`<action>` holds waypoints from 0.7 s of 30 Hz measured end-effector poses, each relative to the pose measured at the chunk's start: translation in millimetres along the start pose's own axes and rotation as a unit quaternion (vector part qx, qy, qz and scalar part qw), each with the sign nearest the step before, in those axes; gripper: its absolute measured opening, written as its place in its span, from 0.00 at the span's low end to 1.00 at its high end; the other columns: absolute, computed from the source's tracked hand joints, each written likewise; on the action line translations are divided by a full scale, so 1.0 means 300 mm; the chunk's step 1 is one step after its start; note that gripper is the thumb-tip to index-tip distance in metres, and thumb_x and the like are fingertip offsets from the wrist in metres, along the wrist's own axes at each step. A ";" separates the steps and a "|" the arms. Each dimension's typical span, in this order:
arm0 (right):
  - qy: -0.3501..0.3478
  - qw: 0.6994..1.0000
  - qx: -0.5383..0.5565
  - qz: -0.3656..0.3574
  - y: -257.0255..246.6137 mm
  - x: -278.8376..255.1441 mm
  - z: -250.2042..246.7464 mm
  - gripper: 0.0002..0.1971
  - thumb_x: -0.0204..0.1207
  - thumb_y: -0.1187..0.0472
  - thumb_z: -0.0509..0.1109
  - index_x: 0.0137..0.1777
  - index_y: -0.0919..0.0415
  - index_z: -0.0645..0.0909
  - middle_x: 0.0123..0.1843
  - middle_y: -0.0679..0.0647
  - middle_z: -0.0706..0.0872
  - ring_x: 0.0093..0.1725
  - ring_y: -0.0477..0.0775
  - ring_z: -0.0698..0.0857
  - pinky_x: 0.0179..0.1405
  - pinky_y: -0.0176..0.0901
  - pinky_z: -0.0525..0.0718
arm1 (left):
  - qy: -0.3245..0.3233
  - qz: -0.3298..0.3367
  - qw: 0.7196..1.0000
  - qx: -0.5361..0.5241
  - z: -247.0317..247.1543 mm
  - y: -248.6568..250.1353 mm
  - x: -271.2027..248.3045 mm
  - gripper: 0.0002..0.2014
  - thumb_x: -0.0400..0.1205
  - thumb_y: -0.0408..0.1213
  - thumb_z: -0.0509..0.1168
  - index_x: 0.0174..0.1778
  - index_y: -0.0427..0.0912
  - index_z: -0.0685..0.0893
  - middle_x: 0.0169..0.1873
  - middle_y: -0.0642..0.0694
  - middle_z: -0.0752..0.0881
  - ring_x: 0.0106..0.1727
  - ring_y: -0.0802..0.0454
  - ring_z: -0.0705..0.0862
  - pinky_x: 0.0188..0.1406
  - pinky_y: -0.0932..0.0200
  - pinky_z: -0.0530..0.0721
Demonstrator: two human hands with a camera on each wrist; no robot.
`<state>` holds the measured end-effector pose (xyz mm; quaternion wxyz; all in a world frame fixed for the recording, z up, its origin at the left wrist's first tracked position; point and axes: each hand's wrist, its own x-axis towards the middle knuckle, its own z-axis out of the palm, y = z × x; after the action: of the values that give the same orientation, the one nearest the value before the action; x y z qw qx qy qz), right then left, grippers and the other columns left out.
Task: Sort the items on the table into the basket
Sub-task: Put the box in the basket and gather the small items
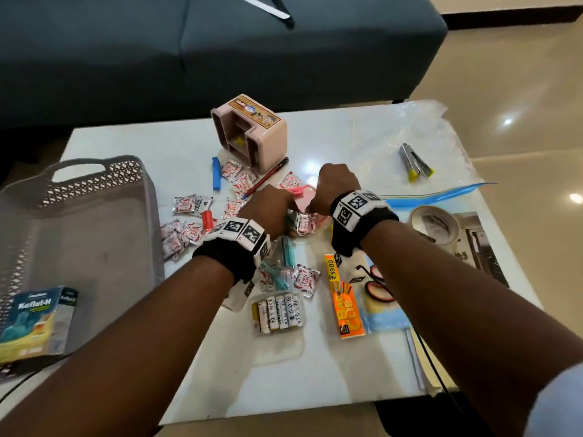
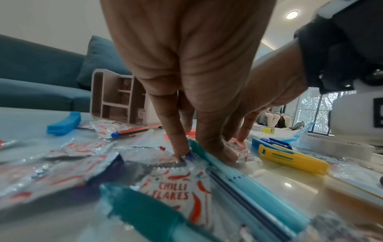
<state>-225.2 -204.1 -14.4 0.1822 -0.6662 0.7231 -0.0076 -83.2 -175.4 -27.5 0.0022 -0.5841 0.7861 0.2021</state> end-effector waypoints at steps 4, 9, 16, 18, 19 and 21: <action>0.025 1.000 0.014 0.004 -0.006 -0.032 0.018 0.18 0.72 0.56 0.75 0.56 0.67 0.79 0.60 0.64 0.85 0.61 0.63 0.84 0.54 0.47 0.82 | 0.001 -0.019 1.000 0.022 -0.018 -0.021 -0.017 0.23 0.70 0.44 0.79 0.61 0.43 0.87 0.56 0.41 0.89 0.60 0.42 0.85 0.60 0.52 0.83; 0.031 0.999 0.013 -0.003 -0.020 -0.054 0.018 0.22 0.71 0.49 0.77 0.56 0.64 0.80 0.59 0.62 0.85 0.60 0.60 0.85 0.49 0.44 0.80 | 0.014 -0.055 0.998 0.009 -0.051 -0.034 -0.039 0.32 0.65 0.51 0.83 0.62 0.41 0.86 0.57 0.40 0.87 0.61 0.42 0.84 0.57 0.53 0.82; 0.009 0.999 -0.032 -0.018 -0.045 -0.069 0.016 0.17 0.70 0.55 0.78 0.54 0.63 0.81 0.56 0.62 0.86 0.56 0.61 0.87 0.50 0.45 0.83 | 0.131 -0.104 0.977 -0.131 -0.189 -0.044 -0.158 0.30 0.64 0.49 0.83 0.62 0.43 0.88 0.61 0.46 0.88 0.62 0.50 0.84 0.63 0.57 0.80; 0.008 0.998 -0.049 -0.032 -0.056 -0.077 0.030 0.15 0.69 0.57 0.77 0.53 0.63 0.82 0.54 0.62 0.87 0.55 0.63 0.87 0.51 0.47 0.85 | 0.192 -0.124 0.957 -0.177 -0.196 -0.049 -0.215 0.25 0.64 0.47 0.84 0.56 0.45 0.91 0.54 0.47 0.91 0.55 0.53 0.87 0.56 0.62 0.80; 0.005 0.998 -0.056 -0.039 -0.061 -0.082 0.033 0.15 0.69 0.57 0.76 0.53 0.63 0.82 0.54 0.62 0.87 0.54 0.63 0.88 0.50 0.47 0.85 | 0.200 -0.130 0.952 -0.191 -0.190 -0.049 -0.241 0.23 0.63 0.46 0.84 0.54 0.45 0.92 0.52 0.48 0.91 0.52 0.54 0.88 0.55 0.63 0.81; 0.006 0.998 -0.053 -0.046 -0.055 -0.092 0.038 0.15 0.70 0.57 0.75 0.54 0.64 0.82 0.55 0.63 0.86 0.55 0.64 0.87 0.51 0.48 0.85 | 0.172 -0.127 0.956 -0.200 -0.158 -0.040 -0.280 0.20 0.64 0.43 0.84 0.51 0.45 0.92 0.48 0.48 0.92 0.46 0.55 0.89 0.55 0.59 0.85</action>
<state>-205.0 -176.7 -14.0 0.1417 -0.7071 0.6925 0.0186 -34.4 -116.2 32.3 -0.2237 -0.6938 0.6372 0.2500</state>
